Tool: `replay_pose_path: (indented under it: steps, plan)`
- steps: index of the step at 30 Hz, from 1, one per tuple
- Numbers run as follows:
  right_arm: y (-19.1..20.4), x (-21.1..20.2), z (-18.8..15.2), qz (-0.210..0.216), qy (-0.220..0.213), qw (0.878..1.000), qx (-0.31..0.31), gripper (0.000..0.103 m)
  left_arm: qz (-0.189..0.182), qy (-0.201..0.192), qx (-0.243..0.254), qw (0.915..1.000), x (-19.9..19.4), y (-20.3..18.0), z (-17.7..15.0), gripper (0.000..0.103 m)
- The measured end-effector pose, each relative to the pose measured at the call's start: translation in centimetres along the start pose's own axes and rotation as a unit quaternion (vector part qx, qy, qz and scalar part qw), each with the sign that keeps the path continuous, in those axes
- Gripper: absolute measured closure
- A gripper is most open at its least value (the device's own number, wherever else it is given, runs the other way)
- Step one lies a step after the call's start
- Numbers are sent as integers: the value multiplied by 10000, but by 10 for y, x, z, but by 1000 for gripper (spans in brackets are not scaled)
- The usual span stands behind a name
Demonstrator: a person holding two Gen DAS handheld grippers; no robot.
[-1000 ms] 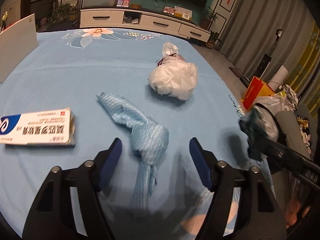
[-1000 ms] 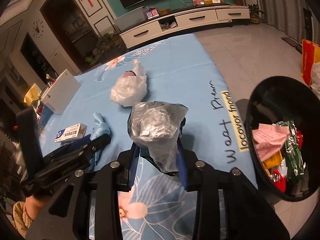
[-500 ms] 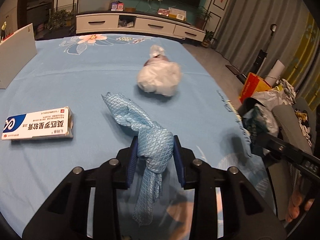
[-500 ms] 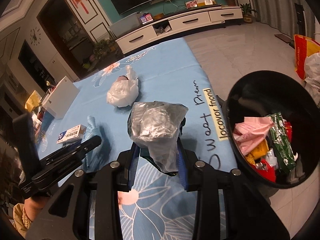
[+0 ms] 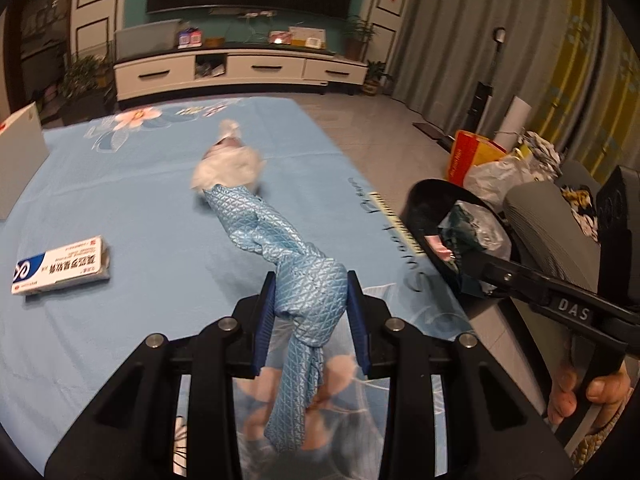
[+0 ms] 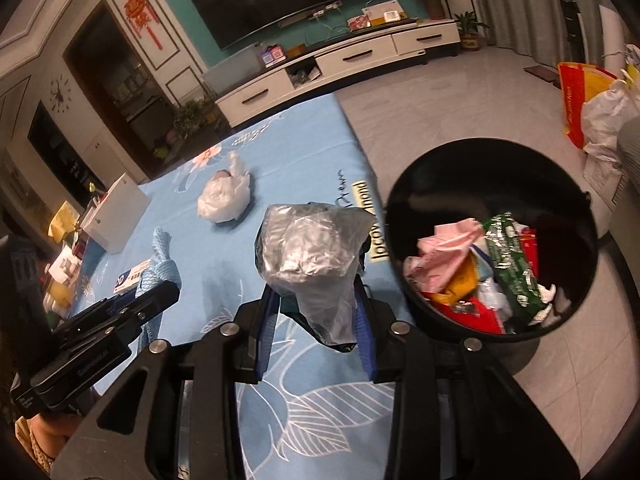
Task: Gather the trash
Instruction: 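Carry blue cloth and plastic bag over the bin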
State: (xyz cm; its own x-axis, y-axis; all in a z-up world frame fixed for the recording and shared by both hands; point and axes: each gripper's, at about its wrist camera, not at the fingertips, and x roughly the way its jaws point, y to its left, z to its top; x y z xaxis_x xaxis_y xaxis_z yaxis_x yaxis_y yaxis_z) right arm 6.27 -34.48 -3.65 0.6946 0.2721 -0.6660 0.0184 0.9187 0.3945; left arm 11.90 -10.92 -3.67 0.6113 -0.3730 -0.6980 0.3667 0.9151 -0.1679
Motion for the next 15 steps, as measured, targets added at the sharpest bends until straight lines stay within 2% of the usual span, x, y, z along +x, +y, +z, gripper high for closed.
replay_pose_path:
  steps: [15]
  plan:
    - [-61, -32, -2, -280, -414, 9971, 569, 67, -299, 36, 762, 9966, 10, -74, 13, 68]
